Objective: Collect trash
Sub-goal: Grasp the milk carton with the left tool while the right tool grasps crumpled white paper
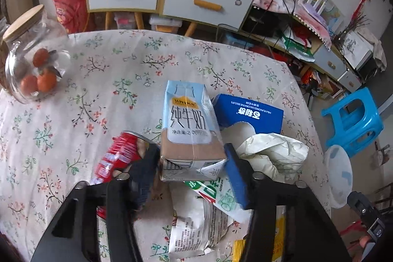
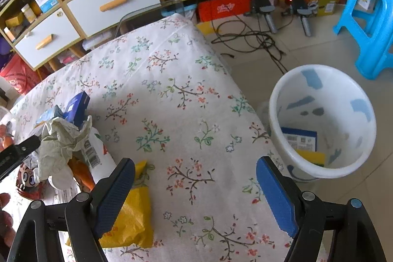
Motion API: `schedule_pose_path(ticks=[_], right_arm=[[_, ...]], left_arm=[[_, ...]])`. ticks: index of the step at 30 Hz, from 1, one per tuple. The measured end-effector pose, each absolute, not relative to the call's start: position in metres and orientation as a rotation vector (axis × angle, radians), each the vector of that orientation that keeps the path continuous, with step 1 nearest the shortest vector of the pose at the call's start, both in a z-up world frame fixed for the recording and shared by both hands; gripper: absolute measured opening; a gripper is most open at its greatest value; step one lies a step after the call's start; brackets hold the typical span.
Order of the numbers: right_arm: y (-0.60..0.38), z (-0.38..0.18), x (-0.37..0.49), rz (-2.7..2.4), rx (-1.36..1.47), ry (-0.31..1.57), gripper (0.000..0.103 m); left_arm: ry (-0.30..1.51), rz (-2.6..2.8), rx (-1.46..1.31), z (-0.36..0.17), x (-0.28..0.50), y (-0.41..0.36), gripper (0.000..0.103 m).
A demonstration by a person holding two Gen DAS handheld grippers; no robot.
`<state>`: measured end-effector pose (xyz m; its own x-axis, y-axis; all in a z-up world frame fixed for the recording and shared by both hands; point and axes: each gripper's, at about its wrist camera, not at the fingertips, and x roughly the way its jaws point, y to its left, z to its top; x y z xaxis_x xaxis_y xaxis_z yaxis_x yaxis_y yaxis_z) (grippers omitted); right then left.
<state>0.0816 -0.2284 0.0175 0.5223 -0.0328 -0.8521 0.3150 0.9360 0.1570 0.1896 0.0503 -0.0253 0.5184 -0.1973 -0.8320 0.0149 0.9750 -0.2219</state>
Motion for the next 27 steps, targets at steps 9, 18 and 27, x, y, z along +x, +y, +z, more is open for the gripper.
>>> schedule_pose_path(ticks=[9, 18, 27], right_arm=[[-0.216, 0.018, 0.087, -0.181, 0.305, 0.992, 0.085], [-0.185, 0.019, 0.106, -0.081, 0.314, 0.959, 0.084], [-0.149, 0.013, 0.130, 0.029, 0.284, 0.922, 0.084]], left_arm=[[0.951, -0.129, -0.197, -0.001, 0.173, 0.065, 0.054], [0.900, -0.145, -0.202, 0.024, 0.147, 0.091, 0.054], [0.893, -0.146, -0.197, 0.031, 0.131, 0.115, 0.054]])
